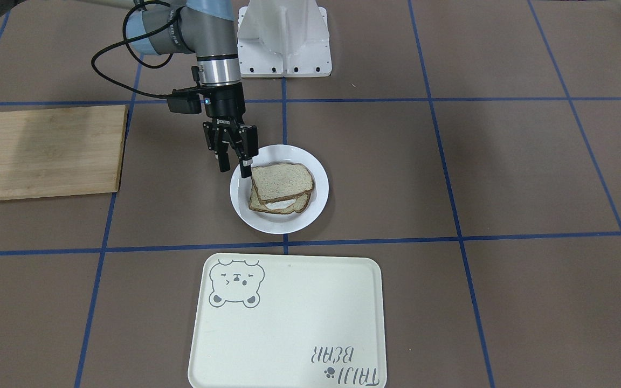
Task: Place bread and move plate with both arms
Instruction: 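Open the right gripper and withdraw the right arm away from the plate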
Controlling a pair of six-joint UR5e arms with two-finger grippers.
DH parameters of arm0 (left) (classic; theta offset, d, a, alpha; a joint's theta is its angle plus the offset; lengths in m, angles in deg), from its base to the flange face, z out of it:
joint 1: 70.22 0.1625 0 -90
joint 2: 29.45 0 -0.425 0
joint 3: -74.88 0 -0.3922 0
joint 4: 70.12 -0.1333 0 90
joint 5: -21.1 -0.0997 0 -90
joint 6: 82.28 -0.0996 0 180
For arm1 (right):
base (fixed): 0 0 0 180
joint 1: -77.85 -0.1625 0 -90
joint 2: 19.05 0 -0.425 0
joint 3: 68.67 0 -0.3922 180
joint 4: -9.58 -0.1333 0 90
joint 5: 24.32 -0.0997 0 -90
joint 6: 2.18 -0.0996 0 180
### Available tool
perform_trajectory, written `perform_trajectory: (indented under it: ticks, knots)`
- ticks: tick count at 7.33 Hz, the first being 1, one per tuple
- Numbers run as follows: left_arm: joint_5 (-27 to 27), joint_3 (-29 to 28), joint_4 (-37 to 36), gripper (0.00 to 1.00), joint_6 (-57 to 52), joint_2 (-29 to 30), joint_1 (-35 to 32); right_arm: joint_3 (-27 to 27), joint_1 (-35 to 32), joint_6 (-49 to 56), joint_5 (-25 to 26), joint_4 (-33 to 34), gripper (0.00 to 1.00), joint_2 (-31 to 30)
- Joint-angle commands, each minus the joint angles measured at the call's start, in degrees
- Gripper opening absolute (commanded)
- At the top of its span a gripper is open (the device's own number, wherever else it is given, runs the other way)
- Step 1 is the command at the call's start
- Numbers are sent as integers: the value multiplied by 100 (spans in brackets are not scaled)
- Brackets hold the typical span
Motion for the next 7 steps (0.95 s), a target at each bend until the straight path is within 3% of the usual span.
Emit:
perform_trajectory:
  ticks: [1, 4, 7]
  knots:
    - [9, 84, 26, 100, 337, 1, 0, 35, -1279, 1865, -1690, 402, 100, 11]
    - [253, 76, 1436, 100, 2545, 10, 305, -420, -3265, 5352, -4081, 413, 100, -417]
    - [220, 67, 3912, 100, 6312, 106, 1805, -1630, -5383, 9448, -5990, 413, 100, -849]
